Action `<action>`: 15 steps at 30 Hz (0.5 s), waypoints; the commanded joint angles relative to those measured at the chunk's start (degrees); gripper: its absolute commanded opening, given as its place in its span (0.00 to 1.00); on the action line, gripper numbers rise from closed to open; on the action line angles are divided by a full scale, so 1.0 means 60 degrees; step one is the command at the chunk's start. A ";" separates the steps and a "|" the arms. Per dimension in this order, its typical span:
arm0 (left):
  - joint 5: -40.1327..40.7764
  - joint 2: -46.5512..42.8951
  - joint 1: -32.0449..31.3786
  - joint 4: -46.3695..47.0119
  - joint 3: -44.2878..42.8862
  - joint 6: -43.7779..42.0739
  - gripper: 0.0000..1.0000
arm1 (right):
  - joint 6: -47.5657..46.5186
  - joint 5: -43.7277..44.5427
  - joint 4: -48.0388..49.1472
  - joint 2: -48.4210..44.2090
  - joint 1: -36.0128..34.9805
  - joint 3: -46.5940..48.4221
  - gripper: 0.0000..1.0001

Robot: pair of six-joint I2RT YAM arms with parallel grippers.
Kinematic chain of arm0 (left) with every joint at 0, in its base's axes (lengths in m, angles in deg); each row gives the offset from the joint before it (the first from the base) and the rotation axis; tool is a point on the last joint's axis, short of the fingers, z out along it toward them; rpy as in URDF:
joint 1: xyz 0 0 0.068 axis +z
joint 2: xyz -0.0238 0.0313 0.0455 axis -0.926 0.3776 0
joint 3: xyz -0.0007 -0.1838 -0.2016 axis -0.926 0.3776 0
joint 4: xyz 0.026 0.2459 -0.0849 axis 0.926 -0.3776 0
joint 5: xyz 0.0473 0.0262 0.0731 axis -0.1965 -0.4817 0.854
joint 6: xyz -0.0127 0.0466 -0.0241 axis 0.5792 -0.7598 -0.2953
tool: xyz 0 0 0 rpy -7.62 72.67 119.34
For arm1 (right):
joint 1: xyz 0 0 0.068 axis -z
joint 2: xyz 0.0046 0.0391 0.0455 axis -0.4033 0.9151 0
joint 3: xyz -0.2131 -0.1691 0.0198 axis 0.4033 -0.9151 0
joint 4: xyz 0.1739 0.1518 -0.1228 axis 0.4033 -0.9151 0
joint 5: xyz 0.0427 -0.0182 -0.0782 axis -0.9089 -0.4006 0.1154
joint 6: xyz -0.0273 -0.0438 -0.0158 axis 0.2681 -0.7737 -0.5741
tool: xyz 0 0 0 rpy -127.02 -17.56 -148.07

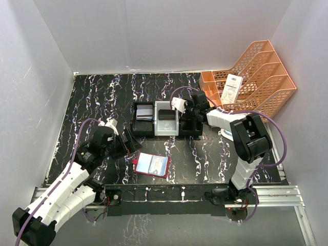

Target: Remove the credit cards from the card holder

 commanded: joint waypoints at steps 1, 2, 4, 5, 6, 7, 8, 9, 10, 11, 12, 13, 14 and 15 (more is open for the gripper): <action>-0.0373 -0.0002 0.0013 0.0102 -0.0095 0.0006 0.99 | 0.0231 -0.0407 -0.0090 -0.0623 0.0206 0.0551 0.41; -0.0382 0.0009 0.0013 0.0091 -0.0127 0.0007 0.99 | 0.0272 -0.0403 -0.0103 -0.0616 0.0234 0.0580 0.41; -0.0415 0.0027 0.0013 0.0088 -0.0141 -0.0014 0.99 | 0.0427 -0.0375 -0.0116 -0.0953 0.0256 0.0600 0.42; -0.0444 0.0028 0.0013 0.0075 -0.0151 -0.0028 0.99 | 0.0487 -0.0375 -0.0183 -0.1020 0.0277 0.0625 0.42; -0.0482 0.0052 0.0017 0.0061 -0.0189 -0.0047 0.99 | 0.0520 -0.0395 -0.0256 -0.1104 0.0278 0.0661 0.42; -0.0526 0.0077 0.0013 0.0053 -0.0197 -0.0075 0.99 | 0.0627 -0.0414 -0.0303 -0.1209 0.0272 0.0704 0.42; -0.0573 0.0107 0.0013 0.0069 -0.0196 -0.0093 0.99 | 0.0772 -0.0468 -0.0348 -0.1363 0.0275 0.0768 0.43; -0.0624 0.0157 0.0013 0.0097 -0.0196 -0.0115 0.99 | 0.0908 -0.0586 -0.0386 -0.1542 0.0272 0.0828 0.43; -0.0675 0.0216 0.0013 0.0087 -0.0227 -0.0147 0.99 | 0.0970 -0.0725 -0.0342 -0.1731 0.0284 0.0815 0.43; -0.0696 0.0269 0.0013 0.0075 -0.0251 -0.0178 0.99 | 0.1033 -0.0853 -0.0270 -0.1921 0.0286 0.0787 0.44; -0.0704 0.0311 0.0013 0.0084 -0.0256 -0.0183 0.99 | 0.1127 -0.0964 -0.0186 -0.2077 0.0286 0.0778 0.44; -0.0716 0.0340 0.0013 0.0087 -0.0285 -0.0183 0.99 | 0.1249 -0.1051 -0.0156 -0.2230 0.0286 0.0827 0.45; -0.0719 0.0354 0.0013 0.0088 -0.0302 -0.0194 0.99 | 0.1535 -0.1109 -0.0172 -0.2377 0.0286 0.0879 0.45; -0.0712 0.0363 0.0017 0.0081 -0.0312 -0.0197 0.99 | 0.1853 -0.1131 -0.0135 -0.2537 0.0297 0.0874 0.45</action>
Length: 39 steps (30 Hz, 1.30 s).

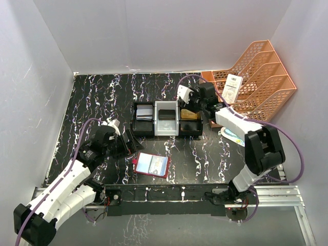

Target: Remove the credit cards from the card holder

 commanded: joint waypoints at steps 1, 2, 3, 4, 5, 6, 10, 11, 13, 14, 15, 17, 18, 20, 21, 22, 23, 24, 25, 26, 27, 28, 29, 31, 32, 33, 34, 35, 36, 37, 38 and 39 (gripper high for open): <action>-0.0261 0.0046 0.0019 0.0009 -0.0322 -0.0143 0.99 | 0.1227 -0.0555 0.0664 -0.1093 0.0036 0.0483 0.46; -0.0253 0.0065 0.0014 0.0008 -0.0340 -0.0150 0.99 | 0.1786 -0.0562 0.0856 -0.1312 0.0035 0.0351 0.46; -0.0260 0.0091 0.0013 0.0008 -0.0348 -0.0150 0.99 | 0.2333 -0.0636 0.1023 -0.1565 0.0035 0.0175 0.46; -0.0281 0.0116 0.0013 0.0019 -0.0354 -0.0149 0.99 | 0.2885 -0.0660 0.1362 -0.1849 0.0035 -0.0026 0.46; -0.0292 0.0151 0.0013 0.0040 -0.0357 -0.0161 0.99 | 0.3666 -0.0670 0.1539 -0.2144 0.0035 -0.0238 0.46; -0.0334 0.0188 0.0013 0.0068 -0.0366 -0.0176 0.99 | 0.4665 -0.0673 0.1748 -0.2469 0.0035 -0.0411 0.46; -0.0481 0.0401 0.0013 0.0197 -0.0366 -0.0241 0.99 | 0.9343 -0.0222 0.1483 -0.3620 0.0035 -0.0953 0.47; -0.0528 0.0457 0.0020 0.0191 -0.0384 -0.0290 0.99 | 1.0585 -0.0028 0.1019 -0.3887 0.0035 -0.1038 0.43; -0.0655 0.0544 0.0013 0.0149 -0.0416 -0.0423 0.99 | 1.2365 -0.0850 0.0074 -0.4151 0.0038 -0.1183 0.41; -0.0753 0.0565 0.0013 0.0188 -0.0401 -0.0493 0.99 | 1.2866 -0.1494 -0.0173 -0.4243 0.0041 -0.1322 0.42; -0.0910 0.0599 0.0017 0.0309 -0.0330 -0.0507 0.99 | 1.3575 -0.2089 -0.0351 -0.4324 0.0035 -0.1525 0.43; -0.1458 0.0728 0.0013 0.0691 -0.0088 -0.0579 0.99 | 1.4897 -0.3041 -0.0360 -0.4483 0.0042 -0.2173 0.44; -0.1738 0.0857 0.0013 0.0838 -0.0010 -0.0609 0.99 | 1.5771 -0.3312 -0.0107 -0.4572 -0.0007 -0.2728 0.44; -0.1934 0.1183 0.0013 0.0932 0.0070 -0.0666 0.99 | 1.7345 -0.3540 0.0721 -0.4797 -0.0399 -0.3816 0.43; -0.2112 0.1355 0.0013 0.1037 0.0136 -0.0687 0.98 | 1.7628 -0.3220 0.0746 -0.4925 -0.0785 -0.4057 0.43; -0.2363 0.1538 0.0017 0.1191 0.0166 -0.0736 0.98 | 1.7711 -0.2492 0.0537 -0.5076 -0.1333 -0.4164 0.43; -0.2618 0.1751 0.0013 0.1327 0.0170 -0.0804 0.97 | 1.7800 -0.1674 0.0211 -0.5205 -0.1965 -0.4214 0.43; -0.2914 0.1935 0.0002 0.1482 0.0168 -0.0842 0.95 | 1.8017 -0.0920 -0.0059 -0.5285 -0.2497 -0.4287 0.41; -0.3092 0.2121 0.0006 0.1591 0.0166 -0.0872 0.93 | 1.8359 -0.0639 -0.0071 -0.5286 -0.3024 -0.4420 0.39; -0.3107 0.2236 -0.0001 0.1601 0.0149 -0.0902 0.91 | 1.8564 -0.0595 0.0087 -0.5192 -0.3325 -0.4547 0.37; -0.2922 0.2289 0.0000 0.1498 0.0147 -0.0911 0.91 | 1.8740 -0.0516 0.0206 -0.5056 -0.3615 -0.4605 0.37; -0.2593 0.2319 -0.0002 0.1291 0.0118 -0.0905 0.91 | 1.8887 -0.0316 0.0190 -0.4882 -0.3968 -0.4592 0.36; -0.2127 0.2325 0.0000 0.1036 0.0081 -0.0871 0.91 | 1.9028 -0.0036 0.0125 -0.4655 -0.4278 -0.4539 0.36; -0.1366 0.2322 0.0006 0.0715 0.0088 -0.0827 0.91 | 1.9274 0.0311 0.0145 -0.4177 -0.4858 -0.4376 0.36; -0.1157 0.2369 0.0007 0.0611 0.0096 -0.0823 0.92 | 1.9378 0.0491 0.0136 -0.3926 -0.5103 -0.4255 0.36; -0.1054 0.2462 0.0003 0.0552 0.0096 -0.0889 0.92 | 1.9527 0.0751 0.0051 -0.3710 -0.5334 -0.4176 0.36; -0.0938 0.2557 -0.0001 0.0506 0.0130 -0.0917 0.92 | 1.9602 0.1028 0.0067 -0.3512 -0.5516 -0.4152 0.36; -0.0776 0.2648 0.0002 0.0429 0.0152 -0.0947 0.92 | 1.9698 0.1185 0.0114 -0.3332 -0.5629 -0.4154 0.36; -0.0660 0.2756 0.0006 0.0362 0.0190 -0.0983 0.92 | 1.9783 0.1134 0.0229 -0.3087 -0.5672 -0.4160 0.36; -0.0616 0.2832 -0.0001 0.0334 0.0222 -0.1047 0.91 | 1.9792 0.0984 0.0429 -0.2885 -0.5701 -0.4157 0.36; -0.0631 0.2907 -0.0002 0.0349 0.0279 -0.1109 0.90 | 1.9783 0.0916 0.0518 -0.2688 -0.5729 -0.4109 0.36; -0.0669 0.2935 0.0002 0.0407 0.0341 -0.1142 0.89 | 1.9788 0.0925 0.0499 -0.2520 -0.5780 -0.4061 0.36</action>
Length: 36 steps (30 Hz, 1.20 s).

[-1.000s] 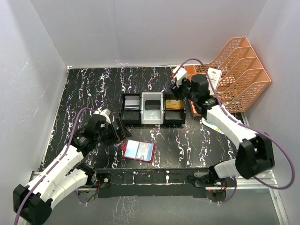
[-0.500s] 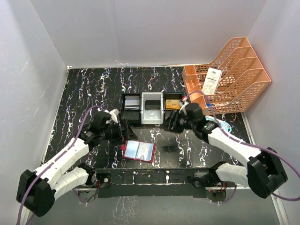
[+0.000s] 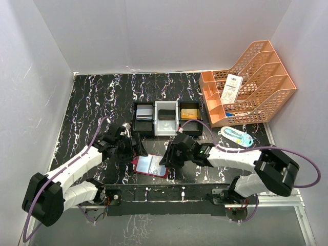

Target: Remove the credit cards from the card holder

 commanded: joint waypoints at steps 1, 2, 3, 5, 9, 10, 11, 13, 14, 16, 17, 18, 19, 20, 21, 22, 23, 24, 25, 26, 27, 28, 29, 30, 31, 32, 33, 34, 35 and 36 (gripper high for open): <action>0.0251 0.0155 -0.0001 -0.0236 0.0282 -0.0310 0.88 | 0.0460 0.0511 0.0749 0.0579 -0.0140 0.0475 0.35; 0.0152 0.0152 -0.0002 -0.0139 0.0344 -0.0310 0.86 | 0.0445 0.0468 0.0852 0.0682 -0.0155 0.0466 0.35; 0.0102 0.0119 0.0006 -0.0094 0.0383 -0.0305 0.84 | 0.0448 0.0428 0.0938 0.0765 -0.0155 0.0440 0.35; 0.0146 0.0069 0.0006 -0.0065 0.0411 -0.0264 0.79 | 0.0463 0.0335 0.1106 0.0898 -0.0163 0.0444 0.34; 0.0081 0.0007 0.0000 0.0046 0.0549 -0.0202 0.69 | 0.0406 0.0176 0.1167 0.1202 -0.0196 0.0558 0.34; -0.0001 0.0011 -0.0002 0.0107 0.0581 -0.0196 0.67 | 0.0410 0.0164 0.1178 0.1251 -0.0208 0.0581 0.34; -0.0104 0.0015 -0.0002 0.0205 0.0612 -0.0184 0.64 | 0.0418 0.0174 0.1206 0.1288 -0.0224 0.0592 0.34; -0.0253 0.0015 -0.0001 0.0311 0.0685 -0.0181 0.60 | 0.0468 0.0217 0.1161 0.1383 -0.0232 0.0620 0.34; -0.0286 0.0021 -0.0002 0.0333 0.0712 -0.0170 0.58 | 0.0477 0.0285 0.1060 0.1451 -0.0238 0.0642 0.34; -0.0306 0.0071 -0.0002 0.0324 0.0761 -0.0146 0.56 | 0.0507 0.0330 0.0980 0.1587 -0.0239 0.0673 0.36; -0.0313 0.0111 0.0000 0.0334 0.0797 -0.0117 0.55 | 0.0562 0.0337 0.0965 0.1656 -0.0235 0.0661 0.36; -0.0337 0.0169 0.0004 0.0357 0.0833 -0.0088 0.54 | 0.0609 0.0314 0.0930 0.1742 -0.0240 0.0667 0.36; -0.0384 0.0226 -0.0001 0.0408 0.0863 -0.0067 0.52 | 0.0659 0.0310 0.0854 0.1816 -0.0241 0.0673 0.36; -0.0412 0.0308 -0.0002 0.0444 0.0885 -0.0051 0.49 | 0.0686 0.0318 0.0810 0.1874 -0.0241 0.0676 0.37; -0.0450 0.0367 -0.0002 0.0472 0.0912 -0.0042 0.47 | 0.0705 0.0336 0.0808 0.1888 -0.0241 0.0647 0.36; -0.0510 0.0417 -0.0002 0.0567 0.0954 -0.0035 0.43 | 0.0722 0.0334 0.0815 0.1908 -0.0241 0.0614 0.36; -0.0598 0.0445 -0.0002 0.0626 0.1012 -0.0023 0.41 | 0.0736 0.0352 0.0792 0.1899 -0.0241 0.0604 0.36; -0.0671 0.0458 0.0002 0.0727 0.1065 -0.0009 0.38 | 0.0741 0.0369 0.0793 0.1876 -0.0241 0.0581 0.35; -0.0726 0.0485 -0.0001 0.0776 0.1108 0.0015 0.35 | 0.0742 0.0361 0.0857 0.1862 -0.0241 0.0542 0.34; -0.0772 0.0510 0.0006 0.0821 0.1150 0.0034 0.33 | 0.0756 0.0304 0.1004 0.1833 -0.0237 0.0495 0.34; -0.0793 0.0526 -0.0001 0.0876 0.1198 0.0070 0.32 | 0.0793 0.0206 0.1145 0.1808 -0.0240 0.0450 0.34; -0.0809 0.0547 -0.0002 0.0923 0.1251 0.0101 0.30 | 0.0830 0.0137 0.1276 0.1815 -0.0241 0.0419 0.33; -0.0831 0.0560 -0.0002 0.0968 0.1304 0.0142 0.28 | 0.0835 0.0079 0.1384 0.1829 -0.0239 0.0423 0.32; -0.0871 0.0578 -0.0002 0.1012 0.1354 0.0173 0.27 | 0.0834 0.0013 0.1537 0.1846 -0.0240 0.0448 0.32; -0.0907 0.0572 -0.0002 0.1068 0.1395 0.0202 0.26 | 0.0848 -0.0087 0.1710 0.1866 -0.0241 0.0446 0.32; -0.0919 0.0571 0.0007 0.1114 0.1463 0.0232 0.25 | 0.0920 -0.0156 0.1856 0.1883 -0.0241 0.0444 0.32; -0.0896 0.0554 -0.0001 0.1138 0.1541 0.0274 0.25 | 0.1006 -0.0152 0.1933 0.1887 -0.0240 0.0459 0.32; -0.0844 0.0547 -0.0005 0.1143 0.1574 0.0317 0.25 | 0.1077 -0.0126 0.1986 0.1906 -0.0241 0.0461 0.32; -0.0777 0.0524 -0.0013 0.1125 0.1590 0.0350 0.24 | 0.1166 -0.0099 0.2039 0.1925 -0.0241 0.0477 0.32; -0.0699 0.0506 -0.0011 0.1097 0.1602 0.0378 0.24 | 0.1241 -0.0075 0.2121 0.1922 -0.0241 0.0470 0.32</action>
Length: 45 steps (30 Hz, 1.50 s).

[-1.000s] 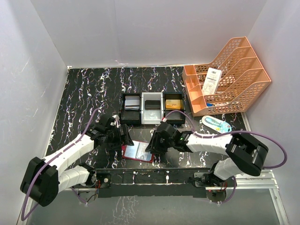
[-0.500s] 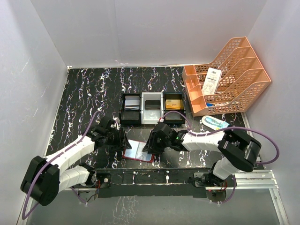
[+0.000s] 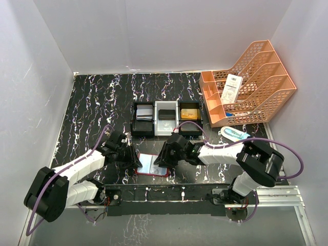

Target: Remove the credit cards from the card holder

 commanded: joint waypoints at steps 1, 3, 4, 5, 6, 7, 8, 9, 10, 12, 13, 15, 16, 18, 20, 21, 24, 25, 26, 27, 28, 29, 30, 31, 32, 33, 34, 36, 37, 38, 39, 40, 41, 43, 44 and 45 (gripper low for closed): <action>-0.0065 -0.0108 -0.0001 -0.0014 0.0149 0.0231 0.23 | 0.0419 0.0004 0.0925 0.0038 -0.0053 0.0098 0.32; -0.0043 -0.0207 -0.0002 -0.0007 0.0189 0.0308 0.22 | 0.0405 0.0181 0.0547 0.0030 -0.0055 0.0283 0.33; -0.0031 -0.0264 -0.0007 0.0008 0.0217 0.0334 0.22 | 0.0306 0.0332 0.0219 0.0008 -0.0073 0.0426 0.34; -0.0007 -0.0327 -0.0008 -0.0010 0.0236 0.0360 0.22 | 0.0187 0.0491 -0.0088 -0.0048 -0.0083 0.0539 0.35; 0.0009 -0.0385 -0.0003 -0.0025 0.0256 0.0392 0.22 | 0.0081 0.0693 -0.0465 -0.0159 -0.0084 0.0644 0.36; 0.0025 -0.0438 -0.0015 -0.0025 0.0290 0.0424 0.22 | -0.0006 0.0888 -0.0809 -0.0225 -0.0080 0.0727 0.36; 0.0020 -0.0474 -0.0016 -0.0013 0.0322 0.0452 0.23 | -0.0081 0.1066 -0.1086 -0.0341 -0.0082 0.0780 0.37; 0.0010 -0.0517 -0.0011 -0.0005 0.0355 0.0464 0.25 | -0.0130 0.1191 -0.1337 -0.0440 -0.0080 0.0812 0.37; 0.0031 -0.0548 -0.0012 -0.0025 0.0372 0.0479 0.28 | -0.0169 0.1287 -0.1526 -0.0556 -0.0084 0.0829 0.38; 0.0112 -0.0595 -0.0016 -0.0085 0.0373 0.0487 0.34 | -0.0205 0.1353 -0.1778 -0.0671 -0.0084 0.0805 0.38; 0.0157 -0.0621 -0.0013 -0.0121 0.0337 0.0489 0.35 | -0.0203 0.1335 -0.1790 -0.0704 -0.0091 0.0756 0.38; 0.0304 -0.0704 -0.0012 -0.0216 0.0246 0.0487 0.38 | -0.0214 0.1262 -0.1751 -0.0691 -0.0099 0.0683 0.38; 0.0359 -0.0743 -0.0016 -0.0267 0.0208 0.0474 0.39 | -0.0217 0.1190 -0.1696 -0.0648 -0.0099 0.0657 0.38; 0.0441 -0.0852 -0.0016 -0.0331 0.0159 0.0461 0.41 | -0.0217 0.1048 -0.1560 -0.0496 -0.0097 0.0622 0.38; 0.0507 -0.0856 -0.0015 -0.0383 0.0150 0.0458 0.41 | -0.0210 0.0839 -0.1181 -0.0314 -0.0099 0.0544 0.38; 0.0511 -0.0834 -0.0014 -0.0385 0.0161 0.0458 0.41 | -0.0172 0.0782 -0.1050 -0.0228 -0.0086 0.0500 0.38; 0.0394 -0.0716 -0.0016 -0.0257 0.0283 0.0499 0.39 | -0.0072 0.0688 -0.0784 -0.0040 -0.0099 0.0428 0.36; 0.0363 -0.0666 -0.0016 -0.0203 0.0332 0.0521 0.38 | -0.0071 0.0679 -0.0755 0.0014 -0.0099 0.0416 0.36; 0.0309 -0.0569 -0.0004 -0.0152 0.0376 0.0530 0.36 | -0.0061 0.0691 -0.0746 0.0048 -0.0099 0.0402 0.35; 0.0257 -0.0485 -0.0028 -0.0113 0.0409 0.0544 0.34 | -0.0020 0.0709 -0.0811 0.0063 -0.0099 0.0398 0.35; 0.0225 -0.0403 -0.0043 -0.0067 0.0450 0.0547 0.32 | 0.0000 0.0760 -0.0872 0.0065 -0.0099 0.0398 0.35; 0.0237 -0.0352 -0.0078 -0.0064 0.0462 0.0553 0.30 | 0.0019 0.0790 -0.0913 0.0076 -0.0099 0.0391 0.35; 0.0253 -0.0311 -0.0088 -0.0063 0.0484 0.0561 0.29 | 0.0038 0.0801 -0.0940 0.0076 -0.0093 0.0373 0.35; 0.0261 -0.0308 -0.0100 -0.0052 0.0491 0.0560 0.27 | 0.0046 0.0803 -0.0947 0.0088 -0.0094 0.0358 0.36; 0.0262 -0.0305 -0.0117 -0.0036 0.0506 0.0573 0.25 | 0.0070 0.0817 -0.1021 0.0090 -0.0096 0.0375 0.36; 0.0262 -0.0303 -0.0124 -0.0034 0.0508 0.0575 0.23 | 0.0068 0.0898 -0.1186 0.0072 -0.0109 0.0455 0.37; 0.0255 -0.0290 -0.0131 -0.0034 0.0508 0.0575 0.22 | 0.0051 0.1018 -0.1364 0.0040 -0.0126 0.0526 0.37; 0.0228 -0.0285 -0.0172 -0.0003 0.0545 0.0595 0.20 | 0.0012 0.1251 -0.1627 -0.0092 -0.0142 0.0621 0.38; 0.0216 -0.0264 -0.0175 0.0031 0.0562 0.0614 0.19 | -0.0027 0.1322 -0.1723 -0.0158 -0.0154 0.0662 0.38; 0.0195 -0.0256 -0.0181 0.0062 0.0597 0.0631 0.18 | -0.0058 0.1349 -0.1808 -0.0195 -0.0157 0.0693 0.38; 0.0204 -0.0251 -0.0191 0.0083 0.0622 0.0646 0.17 | -0.0125 0.1371 -0.1953 -0.0218 -0.0157 0.0766 0.38; 0.0215 -0.0256 -0.0198 0.0071 0.0626 0.0659 0.17 | -0.0172 0.1418 -0.2126 -0.0221 -0.0185 0.0895 0.38; 0.0234 -0.0279 -0.0206 0.0049 0.0618 0.0670 0.17 | -0.0217 0.1488 -0.2285 -0.0220 -0.0230 0.0987 0.39; 0.0260 -0.0356 -0.0228 0.0047 0.0650 0.0712 0.17 | -0.0242 0.1562 -0.2396 -0.0185 -0.0281 0.1020 0.39; 0.0243 -0.0381 -0.0222 0.0073 0.0665 0.0744 0.17 | -0.0222 0.1572 -0.2434 -0.0151 -0.0296 0.1025 0.39; 0.0227 -0.0401 -0.0238 0.0102 0.0680 0.0753 0.17 | -0.0197 0.1609 -0.2467 -0.0090 -0.0314 0.1035 0.39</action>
